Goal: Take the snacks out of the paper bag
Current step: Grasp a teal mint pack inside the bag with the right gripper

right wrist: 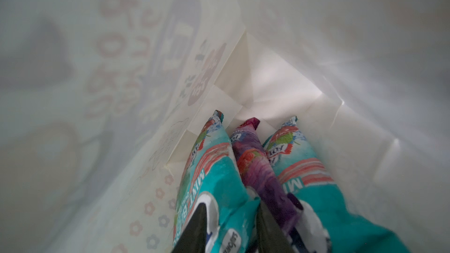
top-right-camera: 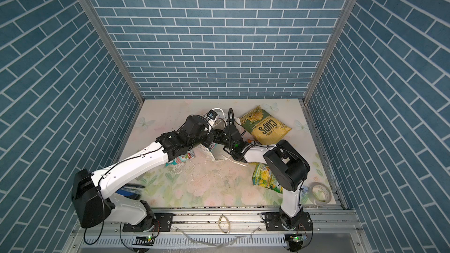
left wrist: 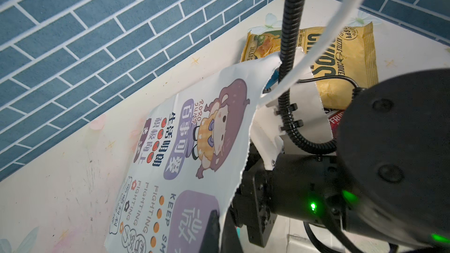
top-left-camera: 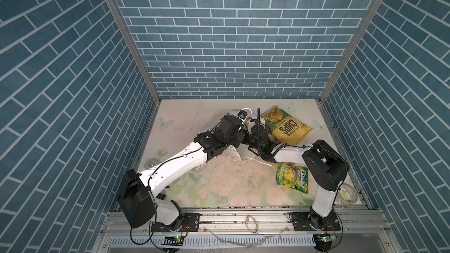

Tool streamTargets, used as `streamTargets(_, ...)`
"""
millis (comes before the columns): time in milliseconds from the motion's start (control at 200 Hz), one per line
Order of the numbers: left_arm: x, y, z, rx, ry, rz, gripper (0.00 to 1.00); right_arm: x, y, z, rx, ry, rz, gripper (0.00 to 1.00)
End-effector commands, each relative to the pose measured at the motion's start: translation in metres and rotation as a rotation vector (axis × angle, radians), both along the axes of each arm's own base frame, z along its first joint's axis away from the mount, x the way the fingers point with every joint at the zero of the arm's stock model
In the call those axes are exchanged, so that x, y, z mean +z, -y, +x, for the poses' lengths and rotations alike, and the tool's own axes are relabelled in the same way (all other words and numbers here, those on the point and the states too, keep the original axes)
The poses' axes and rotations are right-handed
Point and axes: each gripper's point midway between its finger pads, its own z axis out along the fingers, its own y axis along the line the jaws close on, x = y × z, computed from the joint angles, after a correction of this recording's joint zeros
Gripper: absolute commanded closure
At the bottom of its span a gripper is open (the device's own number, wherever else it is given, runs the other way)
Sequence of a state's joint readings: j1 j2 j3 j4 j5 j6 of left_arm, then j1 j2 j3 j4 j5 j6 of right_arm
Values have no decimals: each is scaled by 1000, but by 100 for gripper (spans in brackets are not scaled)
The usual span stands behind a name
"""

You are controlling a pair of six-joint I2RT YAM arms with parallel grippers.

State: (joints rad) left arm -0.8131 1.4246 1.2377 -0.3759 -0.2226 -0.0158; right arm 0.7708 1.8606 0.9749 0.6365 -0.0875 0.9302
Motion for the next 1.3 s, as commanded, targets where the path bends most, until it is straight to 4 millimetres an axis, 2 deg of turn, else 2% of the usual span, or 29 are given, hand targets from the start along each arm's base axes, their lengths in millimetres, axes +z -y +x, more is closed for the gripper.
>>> streamTargets(0,8,5,0,-14,7,-20,100,6,-7,5,18,-24,57,69)
streamTargets(95,9,5,0,-14,9,-21,100,4,-9,5,28,-33,53,73)
streamTargets(245,8,5,1,-13,7,-20,100,-2,-13,4,43,-51,58,89)
streamTargets(445,7,4,1,-11,6,-8,100,12,-13,1,58,-19,90,96)
streamTargets(475,7,3,1,-10,6,-7,100,15,-12,0,60,-10,96,100)
streamTargets(550,8,3,1,-6,8,-8,100,21,-7,-3,57,10,113,100)
streamTargets(740,10,1,2,11,9,-9,100,53,0,-10,75,84,236,100)
streamTargets(905,14,-2,3,19,18,-16,100,73,11,-15,57,130,259,100)
streamTargets(1295,18,-8,5,34,20,-22,100,81,31,-23,9,157,226,100)
